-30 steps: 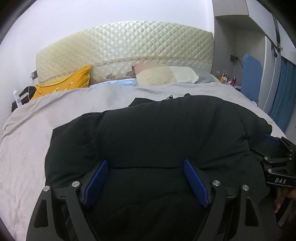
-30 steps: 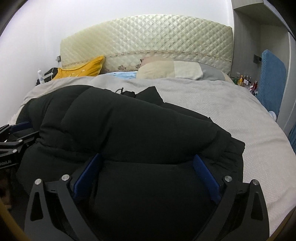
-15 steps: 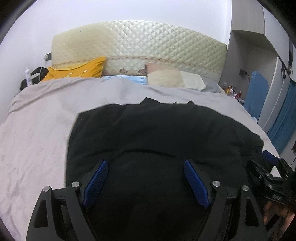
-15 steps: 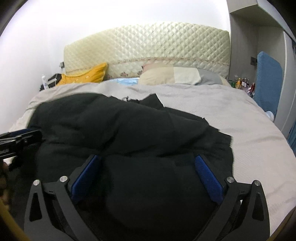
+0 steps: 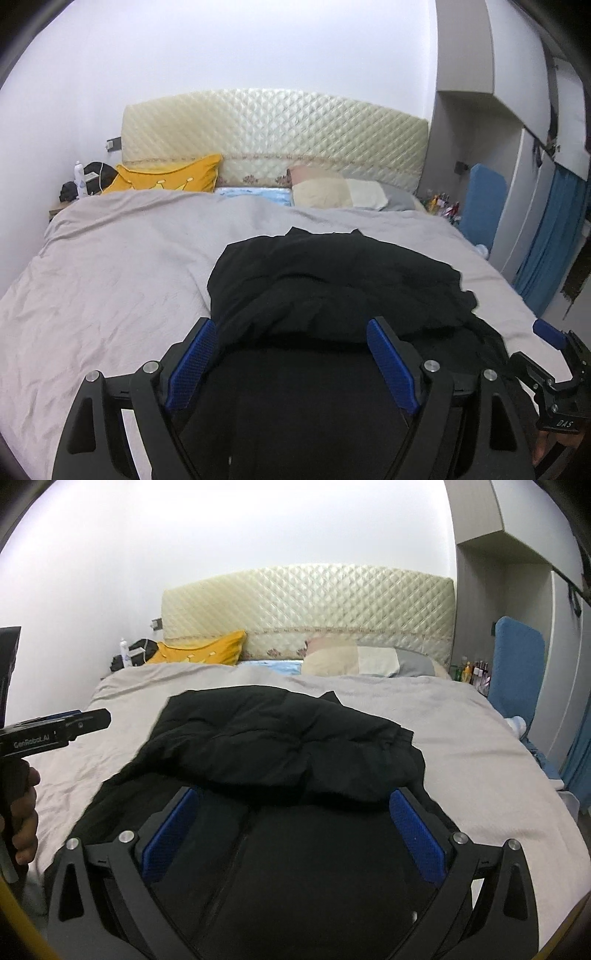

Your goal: Fold large clothes

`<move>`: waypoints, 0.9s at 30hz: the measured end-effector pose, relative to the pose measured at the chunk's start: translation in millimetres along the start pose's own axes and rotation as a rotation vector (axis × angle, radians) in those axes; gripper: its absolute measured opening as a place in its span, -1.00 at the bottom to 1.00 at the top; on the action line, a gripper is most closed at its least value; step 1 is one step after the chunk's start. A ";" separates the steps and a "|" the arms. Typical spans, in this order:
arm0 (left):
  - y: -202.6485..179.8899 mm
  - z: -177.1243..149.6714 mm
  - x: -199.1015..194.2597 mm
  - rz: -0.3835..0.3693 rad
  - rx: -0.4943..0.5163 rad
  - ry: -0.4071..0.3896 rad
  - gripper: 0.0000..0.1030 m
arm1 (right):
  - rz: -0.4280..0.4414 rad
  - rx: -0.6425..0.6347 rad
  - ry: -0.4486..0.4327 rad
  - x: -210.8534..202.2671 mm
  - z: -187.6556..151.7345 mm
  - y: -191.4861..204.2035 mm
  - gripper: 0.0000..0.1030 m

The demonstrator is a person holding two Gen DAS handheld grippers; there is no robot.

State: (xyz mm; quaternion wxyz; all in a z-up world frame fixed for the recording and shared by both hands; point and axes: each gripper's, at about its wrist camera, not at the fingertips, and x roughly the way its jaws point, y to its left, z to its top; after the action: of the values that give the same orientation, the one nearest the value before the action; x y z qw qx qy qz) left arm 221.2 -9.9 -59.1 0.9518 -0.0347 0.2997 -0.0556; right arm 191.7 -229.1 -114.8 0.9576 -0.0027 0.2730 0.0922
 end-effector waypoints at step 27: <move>9.8 -77.0 -51.4 -0.064 -0.072 0.099 0.62 | -0.026 0.048 0.064 -81.8 -52.3 -20.8 1.00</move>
State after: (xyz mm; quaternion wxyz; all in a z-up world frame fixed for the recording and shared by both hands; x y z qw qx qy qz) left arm 136.0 3.9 -93.9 0.9317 -0.0755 0.3468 -0.0769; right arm 99.8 -266.8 -117.5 0.9493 0.0137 0.3056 0.0728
